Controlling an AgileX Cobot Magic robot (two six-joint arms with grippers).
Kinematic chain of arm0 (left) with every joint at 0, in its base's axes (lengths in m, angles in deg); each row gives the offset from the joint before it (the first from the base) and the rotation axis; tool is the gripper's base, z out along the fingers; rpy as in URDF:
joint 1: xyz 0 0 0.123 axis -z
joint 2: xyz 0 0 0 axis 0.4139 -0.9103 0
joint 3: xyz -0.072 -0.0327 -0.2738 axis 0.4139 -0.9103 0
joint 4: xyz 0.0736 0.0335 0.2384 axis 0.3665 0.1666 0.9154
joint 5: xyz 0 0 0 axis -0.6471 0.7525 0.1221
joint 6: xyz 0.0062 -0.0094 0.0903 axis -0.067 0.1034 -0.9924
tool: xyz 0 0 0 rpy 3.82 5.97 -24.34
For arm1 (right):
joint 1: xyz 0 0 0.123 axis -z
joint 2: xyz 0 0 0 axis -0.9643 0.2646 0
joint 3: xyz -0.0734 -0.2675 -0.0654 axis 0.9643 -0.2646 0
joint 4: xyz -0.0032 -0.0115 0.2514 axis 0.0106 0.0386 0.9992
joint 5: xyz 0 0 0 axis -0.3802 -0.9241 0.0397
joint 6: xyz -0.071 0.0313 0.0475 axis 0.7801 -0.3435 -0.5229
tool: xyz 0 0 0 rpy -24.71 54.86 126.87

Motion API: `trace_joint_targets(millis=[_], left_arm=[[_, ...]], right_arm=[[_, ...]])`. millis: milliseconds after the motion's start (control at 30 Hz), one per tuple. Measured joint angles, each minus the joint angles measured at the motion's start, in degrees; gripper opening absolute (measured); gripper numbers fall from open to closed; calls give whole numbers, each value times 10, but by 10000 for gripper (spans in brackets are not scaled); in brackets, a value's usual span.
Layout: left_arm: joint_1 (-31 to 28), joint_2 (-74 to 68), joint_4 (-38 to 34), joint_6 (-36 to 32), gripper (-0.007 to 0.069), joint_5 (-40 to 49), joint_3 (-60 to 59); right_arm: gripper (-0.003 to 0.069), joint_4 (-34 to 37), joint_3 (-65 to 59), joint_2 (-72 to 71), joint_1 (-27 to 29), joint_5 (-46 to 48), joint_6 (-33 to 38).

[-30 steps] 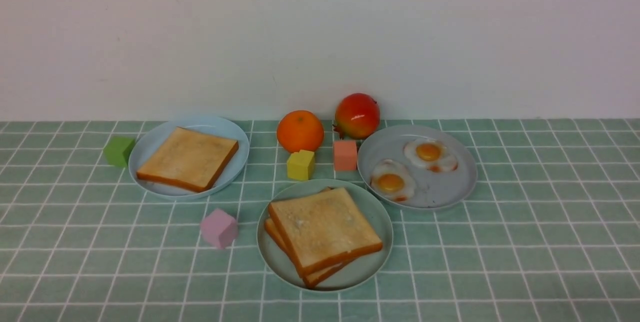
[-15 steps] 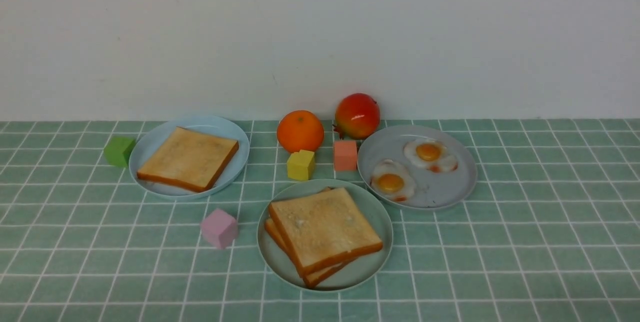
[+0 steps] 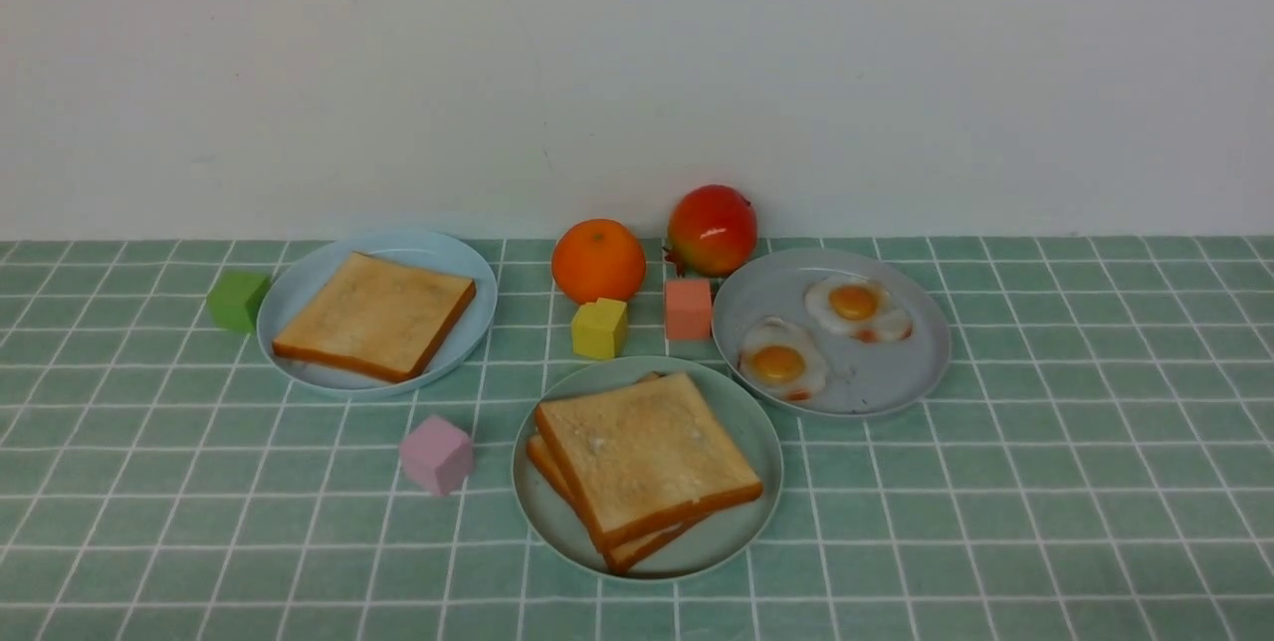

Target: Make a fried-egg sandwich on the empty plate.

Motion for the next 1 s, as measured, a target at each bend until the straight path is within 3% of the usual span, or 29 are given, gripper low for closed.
trace_joint_targets(millis=[1000], left_arm=[[0, 0, 4, 0, -2, 0, 0]], right_arm=[[50, 0, 0, 0, 0, 0, 0]])
